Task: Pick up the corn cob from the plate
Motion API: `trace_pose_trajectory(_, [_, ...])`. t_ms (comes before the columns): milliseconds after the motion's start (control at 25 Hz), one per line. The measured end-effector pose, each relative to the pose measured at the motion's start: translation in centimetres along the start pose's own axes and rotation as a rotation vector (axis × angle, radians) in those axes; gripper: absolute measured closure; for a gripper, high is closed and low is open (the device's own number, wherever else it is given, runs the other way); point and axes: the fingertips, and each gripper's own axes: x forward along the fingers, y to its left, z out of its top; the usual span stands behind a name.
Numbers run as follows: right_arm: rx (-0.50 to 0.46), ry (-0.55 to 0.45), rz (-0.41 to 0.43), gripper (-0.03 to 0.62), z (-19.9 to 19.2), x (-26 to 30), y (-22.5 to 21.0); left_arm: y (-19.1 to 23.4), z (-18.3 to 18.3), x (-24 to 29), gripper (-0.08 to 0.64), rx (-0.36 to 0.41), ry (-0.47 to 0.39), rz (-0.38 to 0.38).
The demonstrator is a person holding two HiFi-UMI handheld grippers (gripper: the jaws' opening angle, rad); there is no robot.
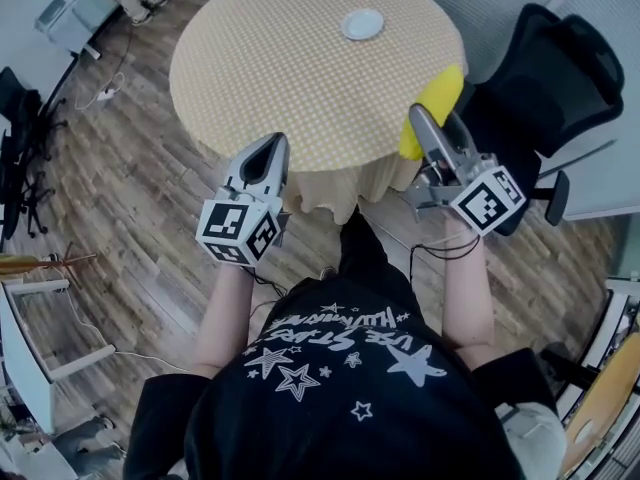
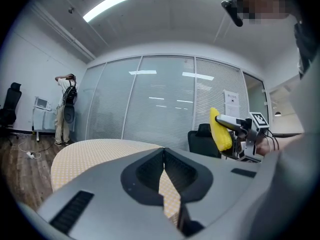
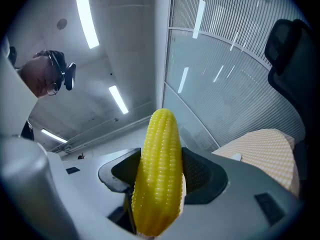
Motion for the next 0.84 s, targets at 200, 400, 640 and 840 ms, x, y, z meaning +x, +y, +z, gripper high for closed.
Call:
trace_pose_trajectory(200, [-0.013, 0.018, -0.015, 0.334, -0.8, -2.0, 1.4, -2.1, 0.5, -1.5, 0.551, 0.025, -0.012, -0.031])
trace_pose_trajectory(400, [-0.016, 0.028, -0.011, 0.334, -1.2, -3.3, 2.4, -3.5, 0.8, -2.4, 0.551, 0.026, -0.027, -0.049])
trace_pose_trajectory(640, [-0.03, 0.031, -0.022, 0.334, -1.3, -4.6, 3.0, -4.4, 0.8, -3.1, 0.551, 0.026, -0.037, -0.059])
trace_pose_trajectory(840, [-0.037, 0.034, -0.034, 0.334, -1.2, -5.5, 2.7, -5.1, 0.2, -3.3, 0.551, 0.027, -0.026, -0.065])
